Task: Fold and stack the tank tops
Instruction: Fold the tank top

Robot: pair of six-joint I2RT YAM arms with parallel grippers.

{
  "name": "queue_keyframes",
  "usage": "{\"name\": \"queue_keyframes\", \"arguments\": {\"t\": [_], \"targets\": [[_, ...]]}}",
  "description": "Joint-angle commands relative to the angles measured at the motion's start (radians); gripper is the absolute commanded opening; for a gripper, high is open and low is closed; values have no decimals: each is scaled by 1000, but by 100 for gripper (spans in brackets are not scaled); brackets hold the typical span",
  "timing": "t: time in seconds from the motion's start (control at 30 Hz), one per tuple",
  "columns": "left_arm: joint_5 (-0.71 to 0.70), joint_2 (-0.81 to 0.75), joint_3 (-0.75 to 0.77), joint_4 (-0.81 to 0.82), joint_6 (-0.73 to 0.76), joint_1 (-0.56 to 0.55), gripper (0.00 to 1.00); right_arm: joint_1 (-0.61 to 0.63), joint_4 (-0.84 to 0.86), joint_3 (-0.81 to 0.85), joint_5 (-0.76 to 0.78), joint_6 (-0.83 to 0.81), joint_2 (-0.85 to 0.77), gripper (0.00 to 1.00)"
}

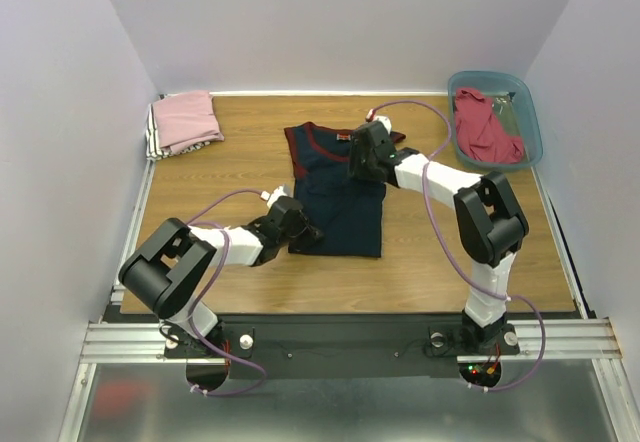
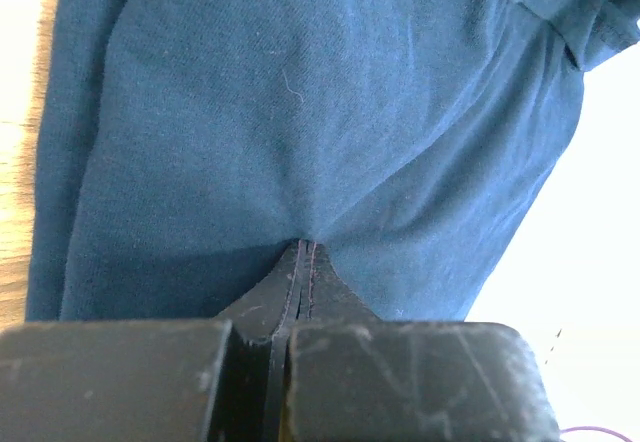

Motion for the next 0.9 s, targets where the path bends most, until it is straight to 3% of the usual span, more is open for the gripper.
{"name": "queue_keyframes", "arguments": {"t": [0.0, 0.13, 0.23, 0.43, 0.7, 0.87], "targets": [[-12, 15, -57, -90, 18, 3, 0, -48, 1, 83, 8, -21, 34, 57], [13, -12, -75, -121, 42, 26, 0, -57, -24, 106, -19, -37, 41, 57], [28, -66, -94, -170, 82, 65, 0, -42, -22, 19, -10, -39, -60, 57], [68, -144, -71, -272, 208, 247, 0, 56, 36, -159, 1, -77, -222, 57], [77, -34, 78, -322, 314, 419, 0, 163, 45, -234, 7, -31, -113, 55], [99, 55, 240, -355, 363, 508, 0, 297, 44, -281, -37, 36, -117, 54]]}}
